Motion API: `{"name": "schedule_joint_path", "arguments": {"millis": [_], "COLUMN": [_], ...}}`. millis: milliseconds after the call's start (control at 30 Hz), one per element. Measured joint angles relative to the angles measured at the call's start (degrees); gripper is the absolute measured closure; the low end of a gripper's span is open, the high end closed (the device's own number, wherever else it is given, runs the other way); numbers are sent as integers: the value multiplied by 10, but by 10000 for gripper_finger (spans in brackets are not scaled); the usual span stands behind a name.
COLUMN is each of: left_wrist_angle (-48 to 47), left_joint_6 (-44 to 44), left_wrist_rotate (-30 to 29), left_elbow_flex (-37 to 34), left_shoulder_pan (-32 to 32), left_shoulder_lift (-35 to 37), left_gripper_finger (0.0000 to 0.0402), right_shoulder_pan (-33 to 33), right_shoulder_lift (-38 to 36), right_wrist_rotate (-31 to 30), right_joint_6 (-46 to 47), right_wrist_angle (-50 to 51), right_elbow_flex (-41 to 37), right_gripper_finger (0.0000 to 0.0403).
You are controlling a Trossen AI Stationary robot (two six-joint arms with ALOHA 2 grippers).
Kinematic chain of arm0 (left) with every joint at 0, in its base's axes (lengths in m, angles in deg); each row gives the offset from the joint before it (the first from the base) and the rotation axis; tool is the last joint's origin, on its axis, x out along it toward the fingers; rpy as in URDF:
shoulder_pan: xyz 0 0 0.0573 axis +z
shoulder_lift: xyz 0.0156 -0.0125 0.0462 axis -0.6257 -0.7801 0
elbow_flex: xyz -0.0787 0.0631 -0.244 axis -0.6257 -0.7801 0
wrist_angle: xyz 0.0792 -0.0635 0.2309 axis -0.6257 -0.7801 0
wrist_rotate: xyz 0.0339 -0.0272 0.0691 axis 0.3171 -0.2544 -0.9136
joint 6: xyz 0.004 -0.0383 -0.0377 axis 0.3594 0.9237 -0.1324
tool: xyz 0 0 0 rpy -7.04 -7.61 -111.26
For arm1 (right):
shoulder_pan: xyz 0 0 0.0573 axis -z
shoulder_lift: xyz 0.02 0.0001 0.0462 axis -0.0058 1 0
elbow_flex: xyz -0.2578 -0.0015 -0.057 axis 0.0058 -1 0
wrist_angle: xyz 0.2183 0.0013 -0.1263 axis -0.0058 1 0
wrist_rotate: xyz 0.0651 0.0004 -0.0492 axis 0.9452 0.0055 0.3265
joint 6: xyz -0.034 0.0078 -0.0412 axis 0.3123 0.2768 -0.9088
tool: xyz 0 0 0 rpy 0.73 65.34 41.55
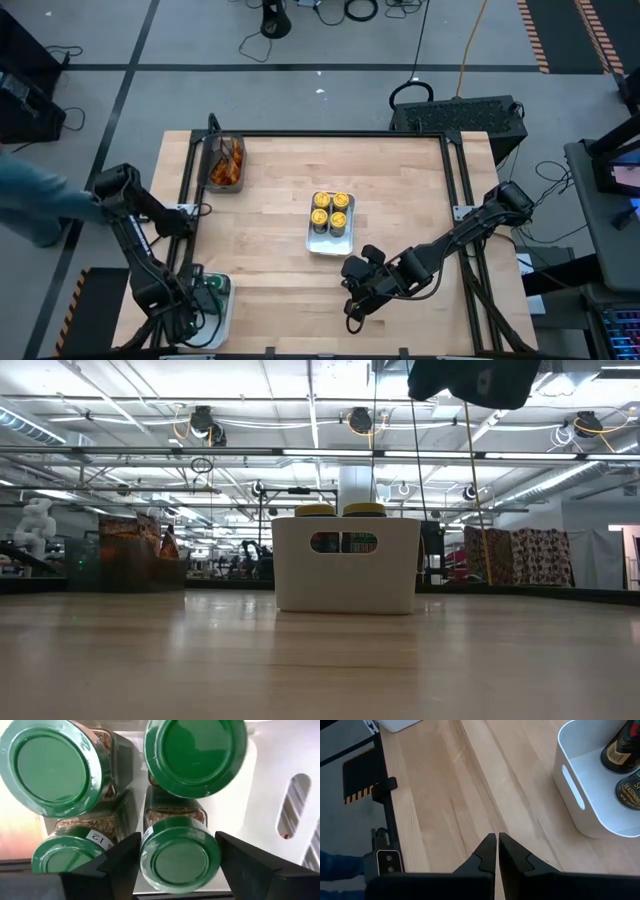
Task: Sort spices by type
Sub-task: Put the green spice bottle into the bottom white bin, then return to Home Position
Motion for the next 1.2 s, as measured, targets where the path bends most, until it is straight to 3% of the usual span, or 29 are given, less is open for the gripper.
{"name": "schedule_joint_path", "arguments": {"millis": [700, 933, 1200], "left_wrist_angle": [2, 16, 31], "left_joint_6": [17, 21, -28], "left_wrist_rotate": [-10, -88, -286], "left_elbow_flex": [0, 9, 63], "left_shoulder_pan": [0, 0, 17], "left_shoulder_lift": [99, 145, 179], "left_gripper_finger": [144, 143, 143], "right_shoulder_pan": [0, 0, 13], "right_shoulder_lift": [0, -2, -28], "right_wrist_rotate": [-2, 0, -5], "right_joint_6": [-10, -10, -65], "right_wrist_angle": [0, -1, -62], "right_elbow_flex": [0, 0, 0], "right_gripper_finger": [403, 403, 403]}}
